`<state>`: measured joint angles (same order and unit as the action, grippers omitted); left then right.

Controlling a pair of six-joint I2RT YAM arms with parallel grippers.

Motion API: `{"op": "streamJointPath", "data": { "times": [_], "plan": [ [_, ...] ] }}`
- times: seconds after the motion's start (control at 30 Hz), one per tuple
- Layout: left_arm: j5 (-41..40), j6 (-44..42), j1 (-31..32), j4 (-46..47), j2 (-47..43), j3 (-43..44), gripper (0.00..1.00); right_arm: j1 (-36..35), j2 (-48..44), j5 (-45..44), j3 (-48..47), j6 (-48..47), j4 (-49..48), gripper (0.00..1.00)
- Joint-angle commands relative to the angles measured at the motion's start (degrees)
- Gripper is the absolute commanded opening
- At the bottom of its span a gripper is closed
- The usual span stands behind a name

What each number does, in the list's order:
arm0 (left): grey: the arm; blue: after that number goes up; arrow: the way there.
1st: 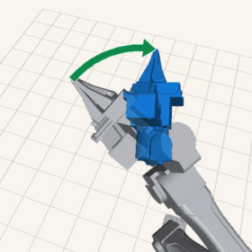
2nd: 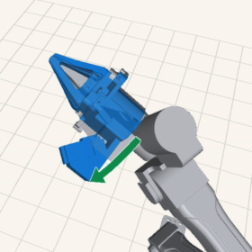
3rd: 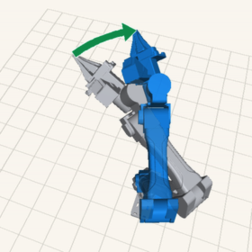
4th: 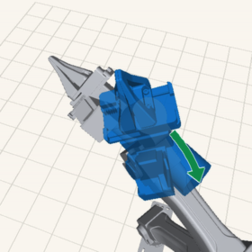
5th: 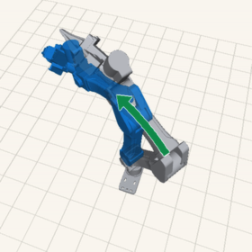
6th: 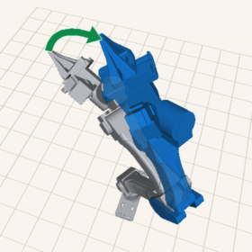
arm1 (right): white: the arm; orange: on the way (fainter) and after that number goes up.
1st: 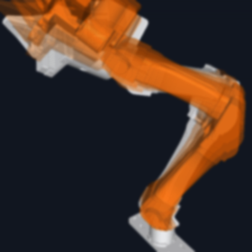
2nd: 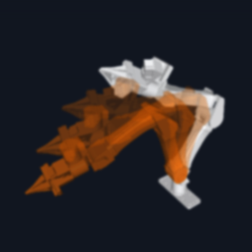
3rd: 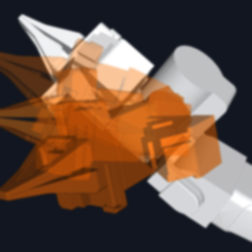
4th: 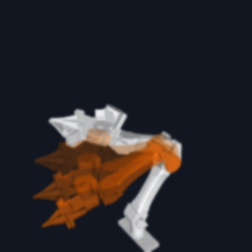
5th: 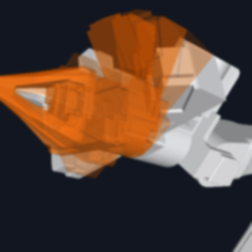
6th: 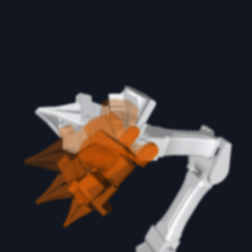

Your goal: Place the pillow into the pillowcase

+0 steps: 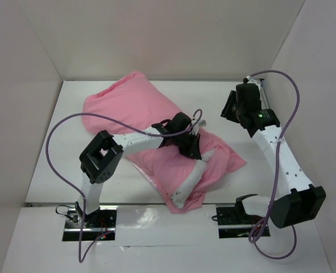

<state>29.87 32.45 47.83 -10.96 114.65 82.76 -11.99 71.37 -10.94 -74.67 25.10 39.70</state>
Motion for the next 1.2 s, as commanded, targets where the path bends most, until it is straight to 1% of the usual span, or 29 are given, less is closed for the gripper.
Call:
{"op": "streamJointPath", "data": {
  "times": [0.0,0.1,0.13,0.17,0.2,0.23,0.27,0.33,0.4,0.43,0.5,0.53,0.57,0.6,0.63,0.67,0.73,0.77,0.8,0.83,0.87,0.93,0.97,1.0,1.03,1.07,1.17],
  "plan": [
    [-3.0,1.0,-1.4,-12.5,3.0,-2.8,0.00,0.2,-2.5,-0.1,2.3,2.4,5.2,0.45],
    [-3.0,2.1,-3.2,-11.9,3.0,-2.8,0.00,-2.0,-5.0,2.1,9.0,5.6,5.8,0.45],
    [-3.0,2.1,-4.1,-11.9,3.0,-2.0,0.00,-3.7,-5.6,2.1,12.2,7.5,5.8,0.47],
    [-3.6,2.7,-5.0,-11.9,3.0,-2.0,0.00,-4.7,-6.7,2.1,13.5,8.5,5.8,0.47],
    [-3.6,3.4,-5.0,-11.9,3.0,-1.1,0.00,-5.5,-6.7,1.3,14.4,9.8,6.8,0.49],
    [-4.9,3.9,-5.9,-11.9,3.0,-0.4,0.00,-7.1,-7.6,0.7,16.1,11.4,7.4,0.53],
    [-5.6,4.8,-6.6,-11.9,3.0,-0.4,0.00,-7.6,-8.2,0.0,16.7,12.2,7.4,0.64],
    [-7.5,6.1,-7.3,-11.9,2.0,1.0,0.00,-8.1,-9.0,-1.3,18.1,13.7,9.1,0.73],
    [-9.6,7.2,-7.9,-11.9,2.0,2.3,0.00,-8.7,-10.5,-1.3,18.9,14.5,9.7,0.78],
    [-11.9,7.7,-8.5,-11.9,2.0,4.7,0.00,-8.7,-10.6,-1.3,19.6,15.2,9.7,0.78],
    [-14.8,7.0,-8.5,-15.0,2.5,8.3,0.00,-8.7,-11.2,-1.3,19.7,15.8,9.7,0.79],
    [-19.6,6.5,-8.5,-17.1,2.5,12.9,0.00,-8.7,-11.2,-1.8,19.7,16.4,9.7,0.79],
    [-21.6,5.2,-8.5,-19.2,3.4,15.4,0.00,-8.7,-11.2,-1.8,18.8,16.4,9.7,0.81],
    [-23.1,4.3,-8.5,-23.9,4.4,17.9,0.00,-8.7,-11.7,-1.8,18.8,16.4,9.7,0.81],
    [-24.4,3.3,-8.5,-26.5,5.0,22.9,0.00,-8.7,-11.7,-1.8,18.1,16.4,9.2,0.82],
    [-26.6,2.4,-8.5,-29.1,5.0,25.1,0.03,-8.7,-11.7,-1.8,18.1,16.4,9.2,0.82],
    [-29.9,0.0,-7.8,-35.1,3.8,28.1,0.22,-8.7,-12.2,0.4,18.1,16.4,7.8,0.83],
    [-31.1,-1.0,-7.8,-35.9,2.6,28.1,0.28,-8.7,-12.2,1.5,18.9,15.9,6.8,0.83],
    [-32.5,-2.2,-6.3,-36.8,1.0,28.1,0.35,-8.7,-12.7,2.6,19.5,15.9,6.2,0.83],
    [-34.6,-2.7,-5.6,-37.3,-2.7,25.7,0.55,-8.7,-12.8,4.9,20.1,15.9,5.0,0.83],
    [-35.4,-3.3,-4.9,-38.0,-4.8,24.4,0.66,-8.7,-12.8,5.7,21.5,15.9,4.4,0.83],
    [-37.4,-4.0,-2.8,-39.3,-8.2,21.9,0.78,-8.7,-12.8,6.4,22.8,15.9,3.7,0.84],
    [-40.1,-4.0,-1.7,-39.9,-11.3,19.0,0.82,-8.7,-12.8,6.5,23.9,15.9,3.0,0.84],
    [-42.2,-4.0,1.4,-40.7,-12.4,17.7,0.83,-8.7,-12.8,6.5,23.9,15.9,3.0,0.84],
    [-45.0,-3.2,3.1,-41.9,-13.3,16.7,0.85,-8.7,-12.8,7.0,24.5,15.9,2.4,0.84],
    [-50.6,-1.8,6.3,-44.1,-14.4,14.8,0.89,-8.7,-12.8,7.0,24.5,15.9,2.4,0.84],
    [-60.3,2.3,9.5,-47.7,-15.2,11.0,0.92,-8.7,-11.6,7.5,25.0,15.9,1.2,0.84]
  ]
}}
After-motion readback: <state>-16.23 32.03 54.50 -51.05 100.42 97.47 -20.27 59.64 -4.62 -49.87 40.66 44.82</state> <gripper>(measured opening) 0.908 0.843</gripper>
